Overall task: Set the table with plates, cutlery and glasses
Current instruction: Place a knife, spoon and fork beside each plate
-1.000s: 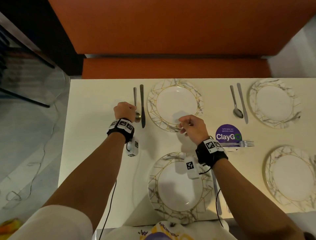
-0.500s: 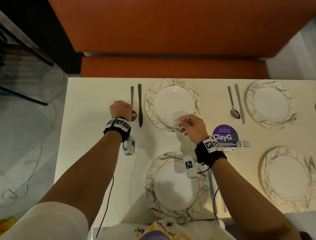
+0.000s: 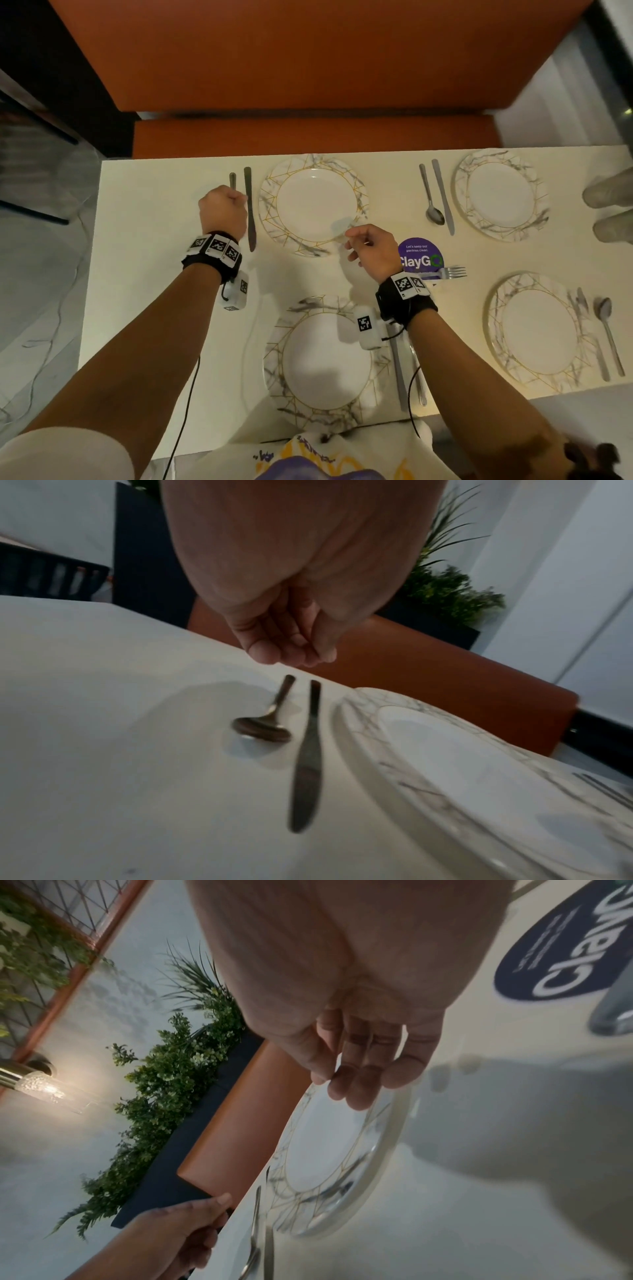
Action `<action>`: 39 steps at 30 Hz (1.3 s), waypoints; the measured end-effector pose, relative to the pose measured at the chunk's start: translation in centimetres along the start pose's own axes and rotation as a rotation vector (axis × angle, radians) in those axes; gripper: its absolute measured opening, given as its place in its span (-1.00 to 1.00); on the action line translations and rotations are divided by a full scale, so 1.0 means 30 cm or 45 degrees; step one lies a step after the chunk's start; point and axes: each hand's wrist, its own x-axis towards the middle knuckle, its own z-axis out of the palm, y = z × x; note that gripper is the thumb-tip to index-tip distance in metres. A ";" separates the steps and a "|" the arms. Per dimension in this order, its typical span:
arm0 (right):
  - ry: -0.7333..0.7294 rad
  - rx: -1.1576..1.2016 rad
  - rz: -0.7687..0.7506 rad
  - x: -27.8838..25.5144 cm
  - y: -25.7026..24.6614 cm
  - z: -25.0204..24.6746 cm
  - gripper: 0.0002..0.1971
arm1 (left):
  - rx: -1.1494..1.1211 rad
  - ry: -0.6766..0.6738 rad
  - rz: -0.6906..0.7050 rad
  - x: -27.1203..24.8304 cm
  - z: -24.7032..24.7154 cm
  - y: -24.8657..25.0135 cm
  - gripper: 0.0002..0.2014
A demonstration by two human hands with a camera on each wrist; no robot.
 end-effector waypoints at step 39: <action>0.223 -0.162 -0.114 0.071 0.270 -0.712 -0.85 | 0.031 -0.611 0.142 -0.734 0.728 0.545 -0.88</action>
